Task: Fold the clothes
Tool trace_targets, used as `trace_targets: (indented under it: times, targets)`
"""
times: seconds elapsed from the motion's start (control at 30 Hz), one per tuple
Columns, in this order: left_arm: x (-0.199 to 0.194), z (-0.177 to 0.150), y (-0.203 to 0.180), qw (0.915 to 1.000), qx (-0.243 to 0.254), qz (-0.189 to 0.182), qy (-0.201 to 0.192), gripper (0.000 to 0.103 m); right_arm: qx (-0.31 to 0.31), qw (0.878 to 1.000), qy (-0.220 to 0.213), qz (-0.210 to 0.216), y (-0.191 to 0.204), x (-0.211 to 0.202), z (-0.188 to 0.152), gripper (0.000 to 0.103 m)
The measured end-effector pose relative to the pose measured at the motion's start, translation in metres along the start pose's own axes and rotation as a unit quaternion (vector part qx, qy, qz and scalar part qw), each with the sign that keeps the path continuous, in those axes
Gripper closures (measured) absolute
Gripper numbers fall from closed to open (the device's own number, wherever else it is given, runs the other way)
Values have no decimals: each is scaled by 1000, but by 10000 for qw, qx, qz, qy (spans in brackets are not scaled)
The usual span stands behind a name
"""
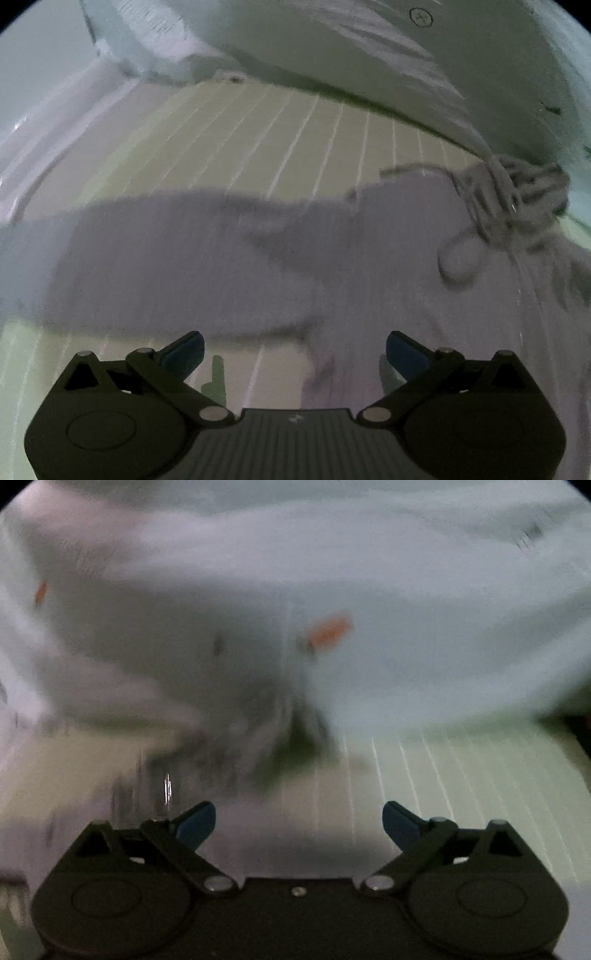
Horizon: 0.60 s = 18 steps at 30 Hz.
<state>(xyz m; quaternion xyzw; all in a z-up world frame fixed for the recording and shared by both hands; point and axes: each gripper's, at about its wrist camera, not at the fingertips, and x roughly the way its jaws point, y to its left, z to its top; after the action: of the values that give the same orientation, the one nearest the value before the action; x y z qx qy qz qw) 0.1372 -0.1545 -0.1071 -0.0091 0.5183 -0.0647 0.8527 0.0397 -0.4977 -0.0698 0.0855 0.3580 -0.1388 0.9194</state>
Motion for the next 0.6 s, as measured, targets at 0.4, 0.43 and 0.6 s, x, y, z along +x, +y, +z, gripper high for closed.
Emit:
trace_targets:
  times: [0.4, 0.43, 0.6]
  targets:
    - [-47, -110, 18, 9977, -207, -381, 525, 20, 544, 9916, 1147, 234, -19, -85, -150, 14]
    - [-51, -116, 18, 9974, -205, -436, 527, 22, 483, 9914, 1181, 279, -17, -86, -154, 17]
    - [-64, -140, 10, 9942, -87, -878, 608, 53, 409, 9878, 1386, 580, -10, -85, -167, 29]
